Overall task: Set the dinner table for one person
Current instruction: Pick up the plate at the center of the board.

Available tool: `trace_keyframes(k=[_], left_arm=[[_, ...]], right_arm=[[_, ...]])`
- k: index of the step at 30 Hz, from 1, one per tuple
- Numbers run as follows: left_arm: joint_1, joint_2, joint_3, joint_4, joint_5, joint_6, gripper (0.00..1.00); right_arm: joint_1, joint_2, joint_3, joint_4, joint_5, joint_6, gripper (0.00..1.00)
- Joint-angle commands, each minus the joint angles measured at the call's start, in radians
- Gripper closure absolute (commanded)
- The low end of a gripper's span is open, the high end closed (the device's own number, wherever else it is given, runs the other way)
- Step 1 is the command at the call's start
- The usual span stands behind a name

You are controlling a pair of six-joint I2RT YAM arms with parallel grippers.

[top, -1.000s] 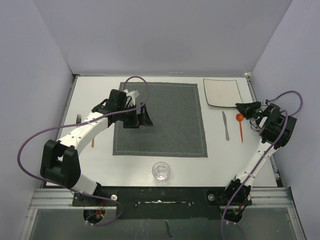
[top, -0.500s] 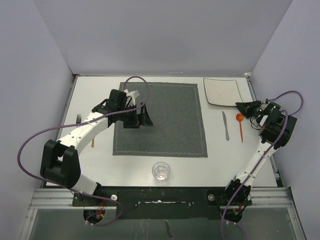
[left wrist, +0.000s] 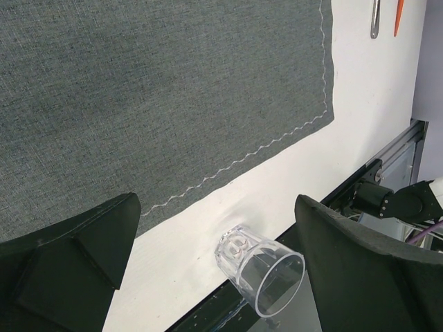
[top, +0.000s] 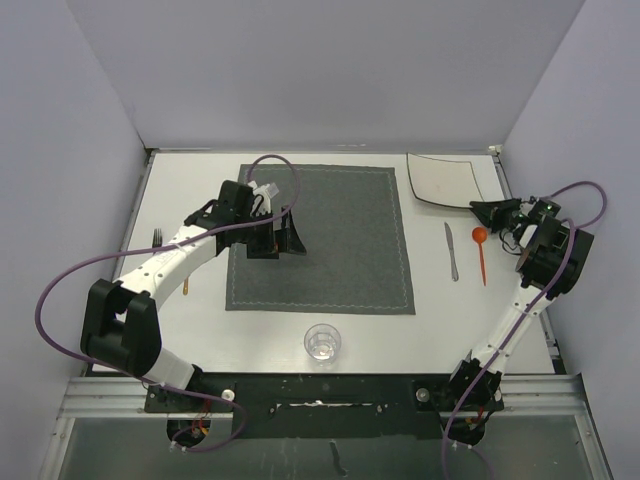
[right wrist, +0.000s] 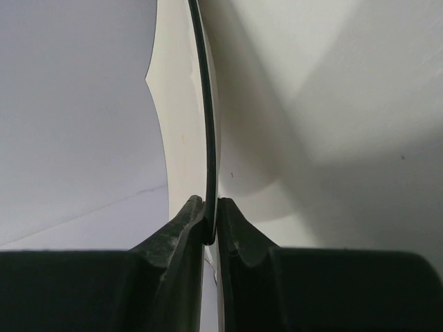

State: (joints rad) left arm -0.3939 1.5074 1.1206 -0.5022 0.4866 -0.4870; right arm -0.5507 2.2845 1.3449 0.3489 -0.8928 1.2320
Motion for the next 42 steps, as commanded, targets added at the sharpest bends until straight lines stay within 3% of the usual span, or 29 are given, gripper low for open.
trace_keyframes(k=[1,18,42], left_arm=[[-0.007,-0.032,0.004,0.053,0.026,0.004,0.05],[-0.007,-0.037,-0.006,0.056,0.029,0.006,0.05],[-0.010,-0.022,-0.007,0.056,0.041,0.008,0.05]], right_arm=[[-0.039,-0.145,0.076,0.097,-0.008,0.073,1.00],[-0.009,-0.230,0.094,-0.038,0.012,-0.056,1.00],[0.006,-0.269,0.030,0.121,-0.008,-0.016,1.00]])
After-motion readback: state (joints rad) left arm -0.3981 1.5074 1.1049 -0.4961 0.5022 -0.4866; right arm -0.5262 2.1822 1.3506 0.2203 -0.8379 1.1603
